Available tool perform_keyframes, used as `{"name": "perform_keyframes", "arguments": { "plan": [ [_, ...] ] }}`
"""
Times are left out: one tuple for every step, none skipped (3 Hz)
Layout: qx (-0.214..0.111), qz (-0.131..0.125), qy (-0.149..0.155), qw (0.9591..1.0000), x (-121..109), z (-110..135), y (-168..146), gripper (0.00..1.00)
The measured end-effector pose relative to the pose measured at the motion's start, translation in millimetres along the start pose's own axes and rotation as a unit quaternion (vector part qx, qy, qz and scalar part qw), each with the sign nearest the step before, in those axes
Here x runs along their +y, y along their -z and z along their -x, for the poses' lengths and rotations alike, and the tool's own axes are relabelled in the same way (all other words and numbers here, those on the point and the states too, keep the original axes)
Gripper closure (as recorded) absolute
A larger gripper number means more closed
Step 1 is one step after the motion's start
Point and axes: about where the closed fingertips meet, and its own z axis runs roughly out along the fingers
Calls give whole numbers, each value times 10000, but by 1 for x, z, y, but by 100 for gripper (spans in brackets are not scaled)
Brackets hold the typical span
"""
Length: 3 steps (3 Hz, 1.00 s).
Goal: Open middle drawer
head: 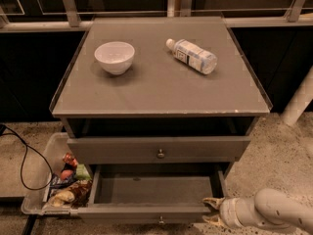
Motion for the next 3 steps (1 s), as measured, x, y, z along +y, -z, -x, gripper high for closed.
{"name": "perform_keyframes", "arguments": {
  "plan": [
    [0,0,0,10000,0,0,0,57],
    [-1,1,0,10000,0,0,0,34],
    [-159,86,-15,9998,10,-7,-3,10]
  ]
}}
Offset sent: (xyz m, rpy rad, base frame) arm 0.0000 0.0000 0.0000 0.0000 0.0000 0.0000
